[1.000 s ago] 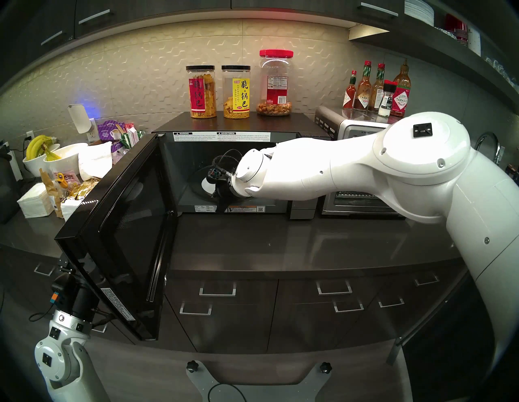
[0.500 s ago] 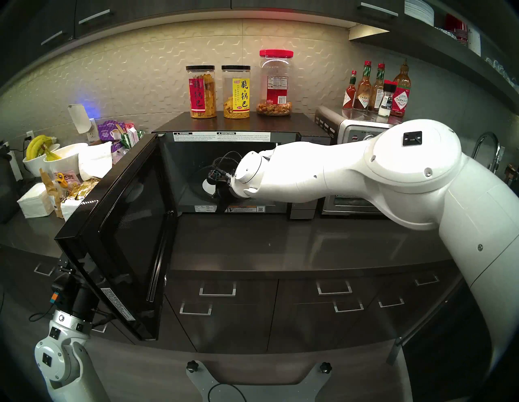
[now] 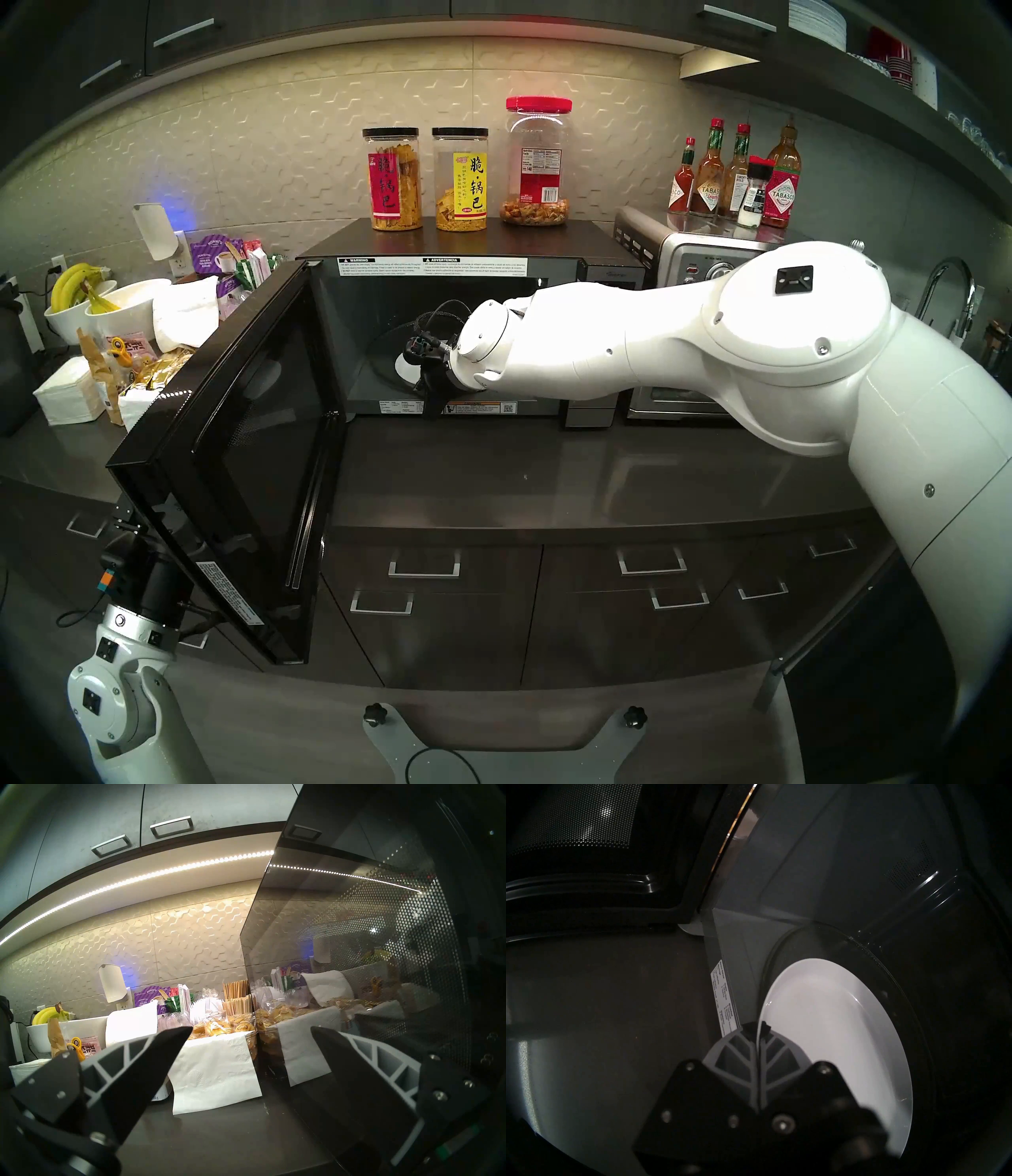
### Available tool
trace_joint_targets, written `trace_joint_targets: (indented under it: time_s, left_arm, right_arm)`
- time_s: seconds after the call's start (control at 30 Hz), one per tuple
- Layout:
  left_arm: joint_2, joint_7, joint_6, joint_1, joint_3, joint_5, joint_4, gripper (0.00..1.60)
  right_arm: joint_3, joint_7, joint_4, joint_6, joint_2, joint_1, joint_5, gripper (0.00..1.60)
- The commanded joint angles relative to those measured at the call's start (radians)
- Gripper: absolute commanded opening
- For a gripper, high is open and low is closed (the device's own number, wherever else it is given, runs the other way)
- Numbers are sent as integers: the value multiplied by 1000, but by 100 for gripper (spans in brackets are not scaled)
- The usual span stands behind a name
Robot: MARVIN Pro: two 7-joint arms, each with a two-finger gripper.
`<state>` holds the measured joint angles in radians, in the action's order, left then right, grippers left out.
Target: Open the microwave, put the plate inside, and close the door
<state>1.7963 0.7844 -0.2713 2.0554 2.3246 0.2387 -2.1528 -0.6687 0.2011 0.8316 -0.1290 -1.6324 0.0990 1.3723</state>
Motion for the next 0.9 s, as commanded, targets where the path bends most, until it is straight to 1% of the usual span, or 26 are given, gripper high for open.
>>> trace_joint_targets:
  time_s: [0.0,0.17,0.87]
  left_arm:
    - [3,1,-1,2,-1,2,-21,160]
    - [3,1,-1,2,-1,2,-21,160]
    - [3,1,-1,2,-1,2,-21,160]
  right_arm:
    - [8,-14,-7,-2,5,14,3,0]
    - [13,-19,-10,-9,5,13,8,0]
    - [12,17,-116,-19,-36,-6,10,0]
